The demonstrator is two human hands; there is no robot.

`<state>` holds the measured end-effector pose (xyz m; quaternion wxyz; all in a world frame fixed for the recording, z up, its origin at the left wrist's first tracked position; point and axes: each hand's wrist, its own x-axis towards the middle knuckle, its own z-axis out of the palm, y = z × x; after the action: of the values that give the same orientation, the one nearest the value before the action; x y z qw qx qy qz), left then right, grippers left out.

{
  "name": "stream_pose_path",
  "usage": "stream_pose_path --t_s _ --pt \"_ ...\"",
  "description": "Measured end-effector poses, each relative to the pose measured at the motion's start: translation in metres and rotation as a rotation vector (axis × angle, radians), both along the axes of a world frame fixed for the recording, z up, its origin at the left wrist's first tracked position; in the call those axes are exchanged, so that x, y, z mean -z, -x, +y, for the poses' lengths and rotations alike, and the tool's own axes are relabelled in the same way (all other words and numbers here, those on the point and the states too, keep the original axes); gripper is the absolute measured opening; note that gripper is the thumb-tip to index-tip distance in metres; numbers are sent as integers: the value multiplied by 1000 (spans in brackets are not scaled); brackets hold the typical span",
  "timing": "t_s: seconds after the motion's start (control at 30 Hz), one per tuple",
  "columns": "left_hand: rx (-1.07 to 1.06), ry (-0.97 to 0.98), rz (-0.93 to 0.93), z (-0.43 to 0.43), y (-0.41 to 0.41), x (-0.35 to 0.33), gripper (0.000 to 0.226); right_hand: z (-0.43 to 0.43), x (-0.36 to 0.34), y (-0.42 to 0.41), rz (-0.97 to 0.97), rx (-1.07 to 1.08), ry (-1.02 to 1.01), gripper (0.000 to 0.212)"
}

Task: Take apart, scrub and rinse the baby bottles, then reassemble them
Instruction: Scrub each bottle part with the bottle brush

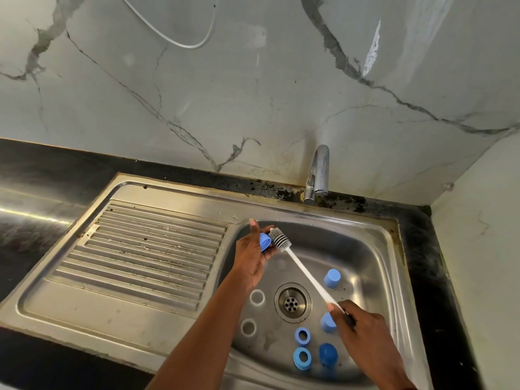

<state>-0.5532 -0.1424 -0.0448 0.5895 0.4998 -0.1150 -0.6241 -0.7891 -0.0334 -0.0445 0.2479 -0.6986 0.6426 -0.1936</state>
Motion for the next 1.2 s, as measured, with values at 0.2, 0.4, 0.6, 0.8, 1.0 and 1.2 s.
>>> stream_pose_path --t_s 0.2,0.4,0.6,0.8,1.0,1.2 --pt "-18 47 151 4 -4 -5 32 7 3 -5 0 1 53 54" --pt "-45 75 191 -1 -2 -3 33 6 3 -3 -2 0 82 59" --pt "-45 26 191 -8 -2 -7 37 10 9 0 19 -56 175 53" --pt "21 -227 10 -7 1 -5 52 13 14 -1 -46 -44 181 58" --pt "13 -262 -175 -2 4 -1 45 14 11 -4 -106 9 125 60" --pt "48 -114 -131 9 -2 -8 29 10 5 -4 -135 50 9 46"
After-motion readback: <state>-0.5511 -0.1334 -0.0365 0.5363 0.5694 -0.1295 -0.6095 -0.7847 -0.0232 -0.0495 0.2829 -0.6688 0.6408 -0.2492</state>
